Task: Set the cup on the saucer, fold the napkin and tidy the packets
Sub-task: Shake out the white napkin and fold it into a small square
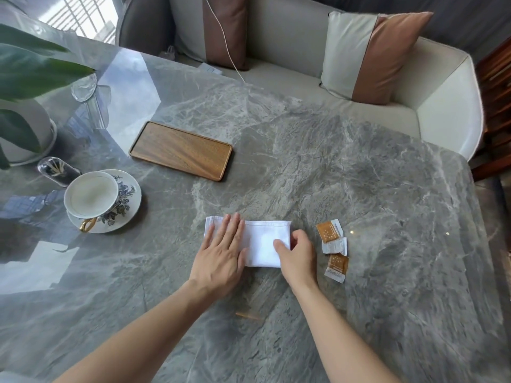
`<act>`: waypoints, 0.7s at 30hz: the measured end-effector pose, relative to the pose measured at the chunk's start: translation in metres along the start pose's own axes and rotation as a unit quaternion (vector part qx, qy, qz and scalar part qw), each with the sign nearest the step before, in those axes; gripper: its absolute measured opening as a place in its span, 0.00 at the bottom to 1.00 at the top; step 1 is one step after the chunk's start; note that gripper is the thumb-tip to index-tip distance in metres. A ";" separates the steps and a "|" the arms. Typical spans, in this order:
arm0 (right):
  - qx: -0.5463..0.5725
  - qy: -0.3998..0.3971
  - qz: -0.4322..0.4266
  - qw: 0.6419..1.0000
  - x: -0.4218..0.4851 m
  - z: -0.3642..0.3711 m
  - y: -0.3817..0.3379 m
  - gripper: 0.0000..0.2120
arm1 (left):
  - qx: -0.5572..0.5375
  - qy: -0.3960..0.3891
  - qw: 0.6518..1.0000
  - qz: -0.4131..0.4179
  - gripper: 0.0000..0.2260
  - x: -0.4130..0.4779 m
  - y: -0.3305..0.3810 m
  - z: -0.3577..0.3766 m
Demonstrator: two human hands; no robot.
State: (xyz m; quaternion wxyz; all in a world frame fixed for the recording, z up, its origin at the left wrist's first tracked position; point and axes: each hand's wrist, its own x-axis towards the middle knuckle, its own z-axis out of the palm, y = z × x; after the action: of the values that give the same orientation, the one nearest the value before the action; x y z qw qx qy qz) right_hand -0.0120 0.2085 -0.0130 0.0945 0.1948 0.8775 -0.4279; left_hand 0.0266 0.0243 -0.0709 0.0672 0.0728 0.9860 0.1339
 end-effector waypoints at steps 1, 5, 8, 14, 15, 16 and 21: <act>0.009 0.004 -0.018 1.000 -0.004 0.000 -0.003 0.08 | -0.001 0.011 1.000 -0.015 0.29 -0.005 -0.004 0.000; 0.045 0.000 -0.089 0.995 -0.020 0.012 -0.018 0.05 | -0.012 -0.031 0.999 -0.038 0.31 -0.016 -0.013 0.005; 0.045 -0.048 -0.181 0.981 -0.034 0.028 -0.026 0.11 | -0.093 -0.026 0.995 -0.011 0.29 -0.013 -0.018 -0.001; -0.015 -0.179 -0.263 0.948 -0.054 0.056 -0.014 0.25 | -0.425 0.136 0.885 -0.133 0.25 -0.026 -0.034 -0.026; -0.046 -0.197 -0.277 0.939 -0.055 0.061 -0.009 0.26 | -0.421 0.124 0.887 -0.143 0.26 -0.027 -0.036 -0.028; -0.077 -0.215 -0.289 0.930 -0.055 0.065 -0.005 0.27 | -0.412 0.104 0.895 -0.138 0.26 -0.028 -0.039 -0.028; -0.183 -0.275 -0.311 0.891 -0.052 0.078 0.004 0.37 | -0.351 0.063 0.929 -0.095 0.24 -0.029 -0.048 -0.022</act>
State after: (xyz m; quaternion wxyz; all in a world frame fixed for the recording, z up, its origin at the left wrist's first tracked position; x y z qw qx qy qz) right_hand 0.0371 0.1355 -0.0465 0.2280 -0.2338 0.8950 -0.3039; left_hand 0.0458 -0.0321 -0.0602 0.0389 -0.0583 0.8805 0.4689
